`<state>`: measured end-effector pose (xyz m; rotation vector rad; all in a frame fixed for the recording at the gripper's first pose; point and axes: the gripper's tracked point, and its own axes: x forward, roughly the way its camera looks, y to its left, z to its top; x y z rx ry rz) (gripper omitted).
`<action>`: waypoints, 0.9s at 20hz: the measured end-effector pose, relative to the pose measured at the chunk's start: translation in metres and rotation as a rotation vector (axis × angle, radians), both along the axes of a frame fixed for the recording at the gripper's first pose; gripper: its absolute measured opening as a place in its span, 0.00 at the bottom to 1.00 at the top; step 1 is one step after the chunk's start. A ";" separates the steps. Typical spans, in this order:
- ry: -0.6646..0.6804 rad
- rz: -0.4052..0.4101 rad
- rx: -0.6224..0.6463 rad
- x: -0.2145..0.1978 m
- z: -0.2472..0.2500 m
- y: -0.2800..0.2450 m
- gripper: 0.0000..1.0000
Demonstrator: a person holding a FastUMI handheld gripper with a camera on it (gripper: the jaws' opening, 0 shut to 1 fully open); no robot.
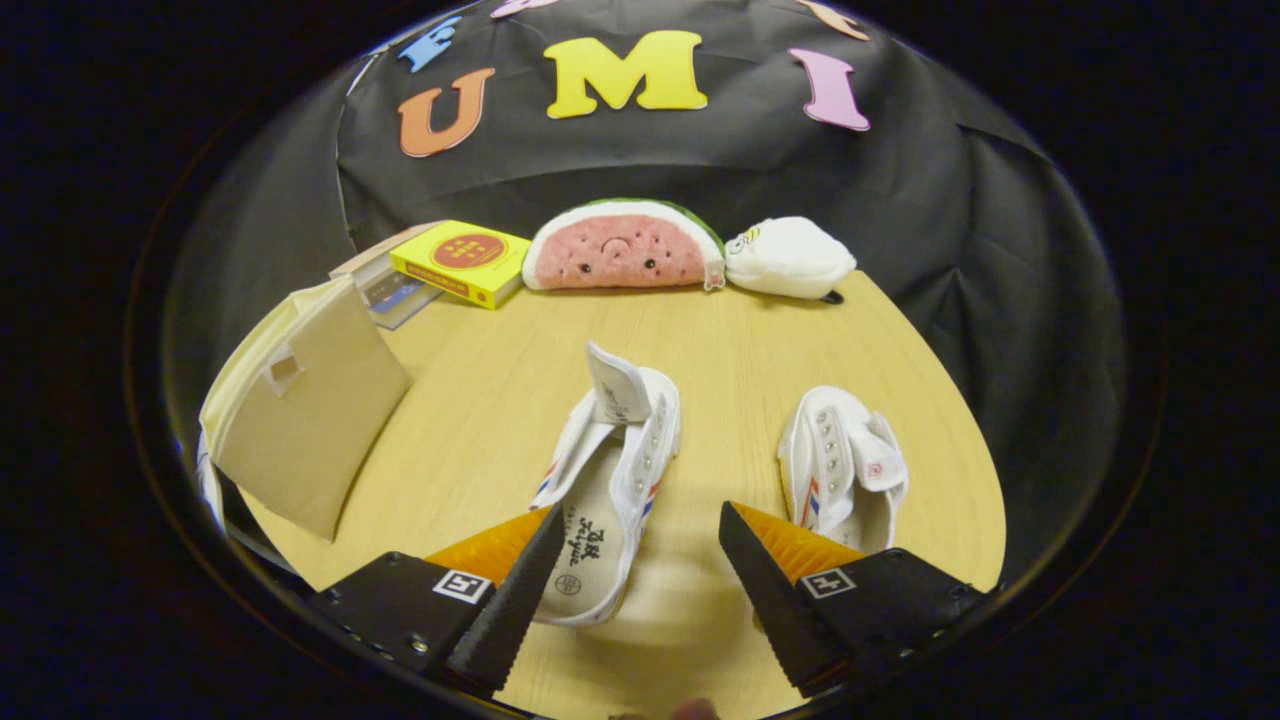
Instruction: Open the storage box then place both shoes into the box .Put the left shoe in first, then the right shoe, with the right side of both shoes facing outward in a uniform manner.
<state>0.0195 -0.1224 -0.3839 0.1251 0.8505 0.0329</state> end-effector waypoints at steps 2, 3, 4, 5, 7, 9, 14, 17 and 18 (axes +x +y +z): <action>0.030 -0.013 0.015 0.012 -0.017 0.000 0.86; 0.043 -0.017 0.028 0.016 -0.022 0.000 0.84; 0.057 -0.020 0.041 0.016 -0.026 0.002 0.81; 0.068 -0.024 0.058 0.018 -0.027 0.003 0.75; 0.082 -0.029 0.086 0.021 -0.031 0.007 0.62; 0.082 -0.037 0.093 0.027 -0.034 0.011 0.50; 0.124 -0.115 0.155 0.033 -0.039 0.013 0.28; 0.177 -0.193 0.194 0.030 -0.038 0.014 0.09; 0.187 -0.211 0.206 0.033 -0.034 0.012 0.05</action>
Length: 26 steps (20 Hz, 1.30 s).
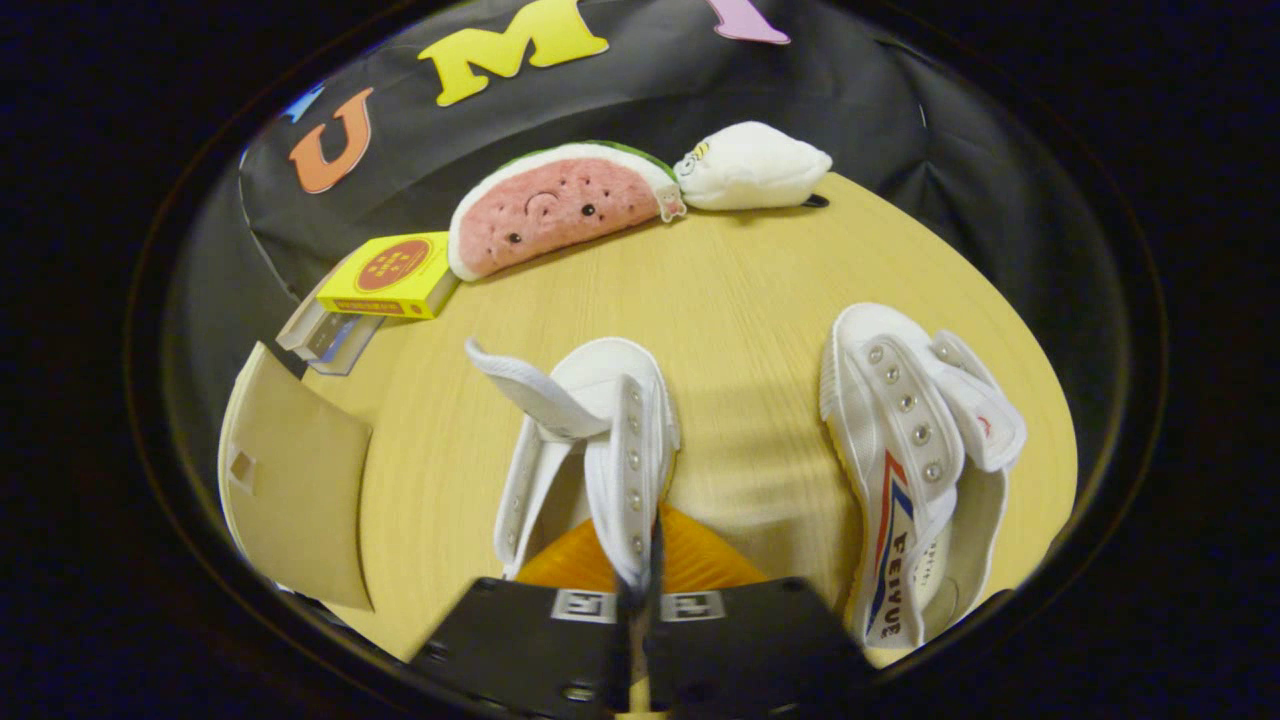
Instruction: Open the storage box then place both shoes into the box .Put the left shoe in first, then the right shoe, with the right side of both shoes facing outward in a uniform manner.
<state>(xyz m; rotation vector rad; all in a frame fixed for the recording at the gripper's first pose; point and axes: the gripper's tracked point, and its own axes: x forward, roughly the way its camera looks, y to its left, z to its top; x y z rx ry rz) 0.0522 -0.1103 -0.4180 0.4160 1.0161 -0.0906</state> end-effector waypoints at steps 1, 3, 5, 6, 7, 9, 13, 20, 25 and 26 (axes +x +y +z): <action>0.007 -0.008 0.007 0.001 0.004 0.001 0.00; 0.014 -0.009 0.017 -0.002 0.008 0.005 0.00; 0.017 0.002 0.028 -0.006 0.014 0.014 0.00; 0.019 0.006 0.032 -0.009 0.017 0.018 0.00; 0.022 0.008 0.036 -0.012 0.021 0.024 0.00; 0.023 0.004 0.052 -0.016 0.030 0.035 0.00; 0.000 -0.013 0.076 -0.021 0.063 0.059 0.00; -0.083 -0.042 0.090 -0.031 0.147 0.121 0.00; -0.114 -0.056 0.145 -0.042 0.203 0.189 0.00; -0.129 -0.056 0.156 -0.042 0.215 0.204 0.00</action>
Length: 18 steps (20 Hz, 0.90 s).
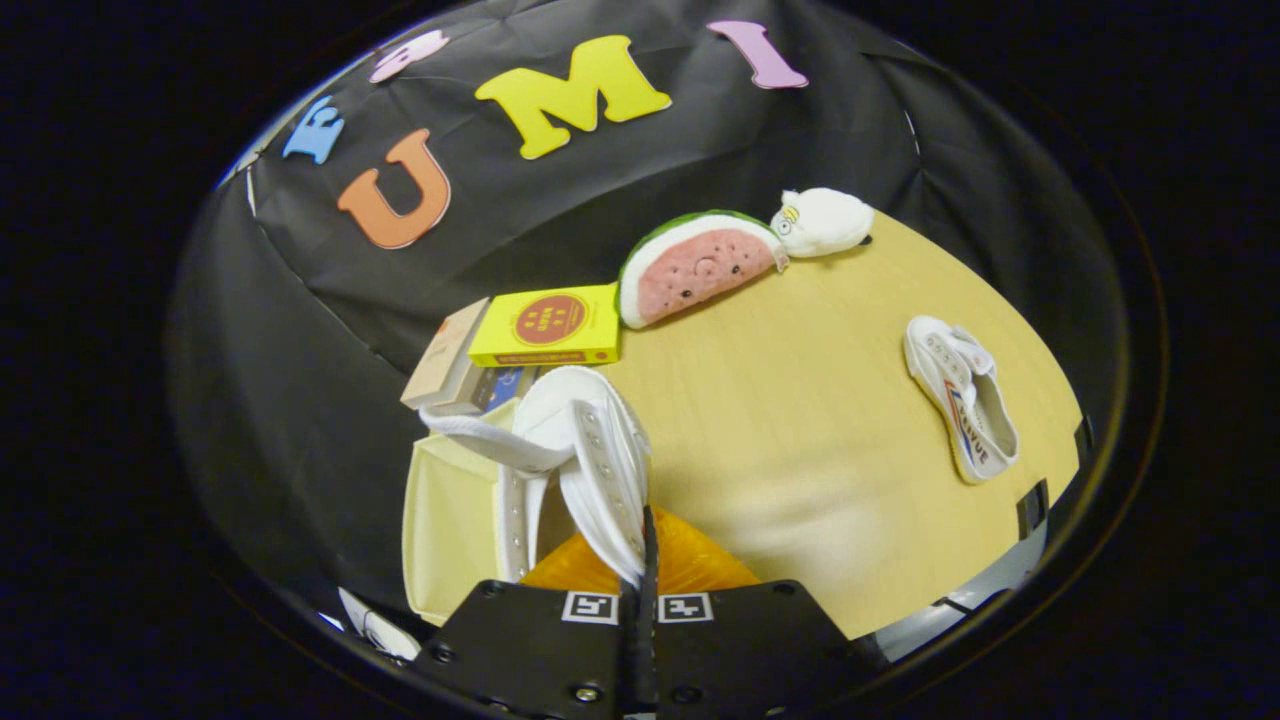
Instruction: Open the storage box then place both shoes into the box .Put the left shoe in first, then the right shoe, with the right side of both shoes facing outward in a uniform manner.
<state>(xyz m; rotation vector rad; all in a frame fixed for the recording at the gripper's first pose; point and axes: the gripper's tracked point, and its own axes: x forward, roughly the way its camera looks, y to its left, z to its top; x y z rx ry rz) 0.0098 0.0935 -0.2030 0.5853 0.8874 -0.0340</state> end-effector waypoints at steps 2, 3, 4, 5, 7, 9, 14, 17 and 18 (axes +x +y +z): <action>-0.022 0.007 0.021 0.000 0.019 0.027 0.00; -0.026 0.005 0.031 0.001 0.026 0.039 0.00; -0.026 0.002 0.043 0.003 0.031 0.053 0.00; -0.027 0.000 0.052 0.006 0.035 0.066 0.00; -0.022 -0.010 0.072 0.013 0.039 0.091 0.00; -0.012 -0.038 0.087 0.024 0.037 0.116 0.00; 0.029 -0.091 0.123 0.044 0.014 0.166 0.00; 0.037 -0.124 0.115 0.055 -0.001 0.176 0.00; 0.038 -0.128 0.107 0.057 -0.006 0.178 0.00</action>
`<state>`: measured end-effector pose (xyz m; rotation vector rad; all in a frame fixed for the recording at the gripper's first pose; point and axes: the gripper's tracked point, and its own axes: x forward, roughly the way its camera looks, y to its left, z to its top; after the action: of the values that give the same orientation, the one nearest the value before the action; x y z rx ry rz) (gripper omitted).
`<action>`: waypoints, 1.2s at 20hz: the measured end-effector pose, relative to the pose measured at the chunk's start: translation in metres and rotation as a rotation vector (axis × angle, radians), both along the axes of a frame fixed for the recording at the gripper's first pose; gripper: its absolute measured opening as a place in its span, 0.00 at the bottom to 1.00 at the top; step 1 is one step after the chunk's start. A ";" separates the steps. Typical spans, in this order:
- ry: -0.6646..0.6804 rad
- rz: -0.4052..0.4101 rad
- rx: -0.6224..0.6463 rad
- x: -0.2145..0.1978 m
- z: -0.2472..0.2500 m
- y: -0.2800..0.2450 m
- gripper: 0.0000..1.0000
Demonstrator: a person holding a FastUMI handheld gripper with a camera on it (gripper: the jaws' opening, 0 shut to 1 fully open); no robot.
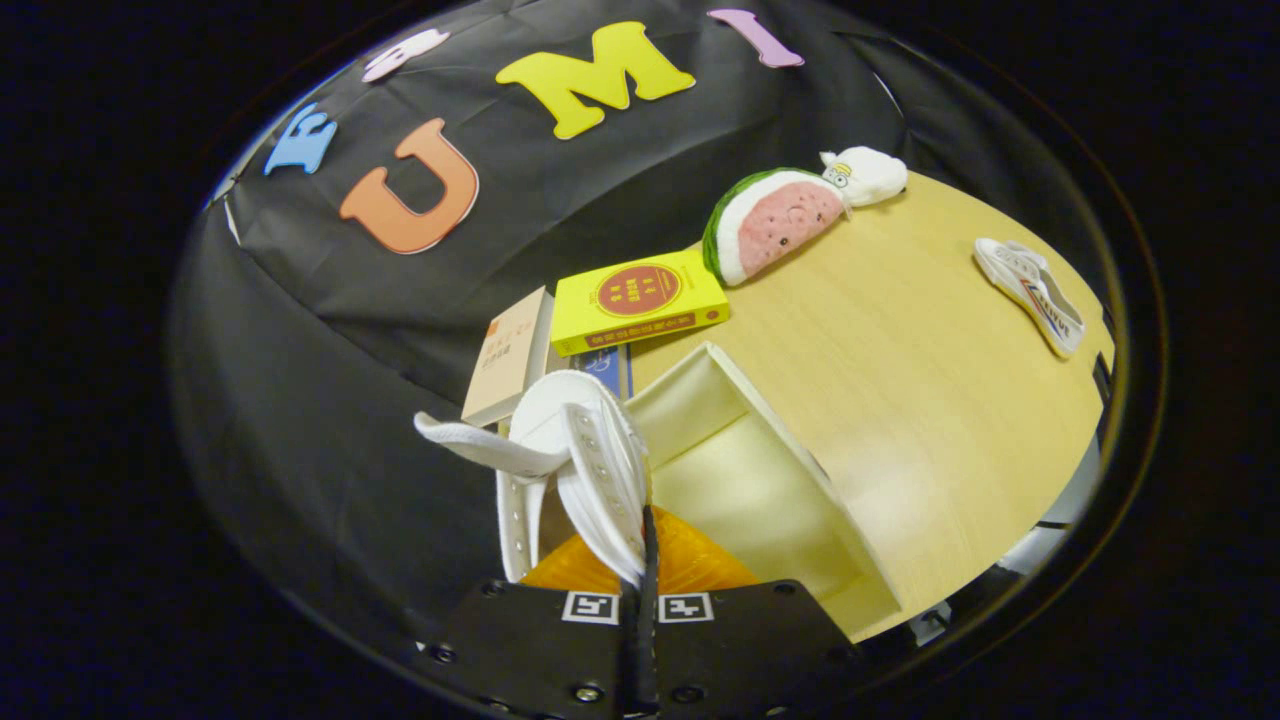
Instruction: Open the storage box then place both shoes into the box .Put the left shoe in first, then the right shoe, with the right side of both shoes facing outward in a uniform manner.
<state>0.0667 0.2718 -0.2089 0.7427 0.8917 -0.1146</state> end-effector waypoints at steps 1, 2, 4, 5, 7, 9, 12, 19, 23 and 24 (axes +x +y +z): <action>0.003 -0.004 -0.006 0.001 -0.005 0.002 0.00; 0.012 -0.009 -0.008 0.000 -0.011 0.005 0.00; 0.033 -0.018 -0.011 -0.003 -0.023 0.009 0.00; 0.038 -0.015 -0.017 -0.004 -0.027 0.011 0.00; 0.032 -0.022 -0.016 -0.001 -0.034 0.014 0.00; 0.025 -0.034 -0.020 0.001 -0.039 0.015 0.00; 0.005 -0.014 -0.058 0.001 -0.043 0.018 0.00; 0.004 -0.004 -0.054 -0.006 -0.054 0.024 0.00; 0.018 0.045 -0.062 -0.009 -0.064 0.032 0.02; 0.029 0.060 -0.055 -0.010 -0.067 0.037 0.03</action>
<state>0.0564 0.3091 -0.2762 0.6635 0.9339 -0.0961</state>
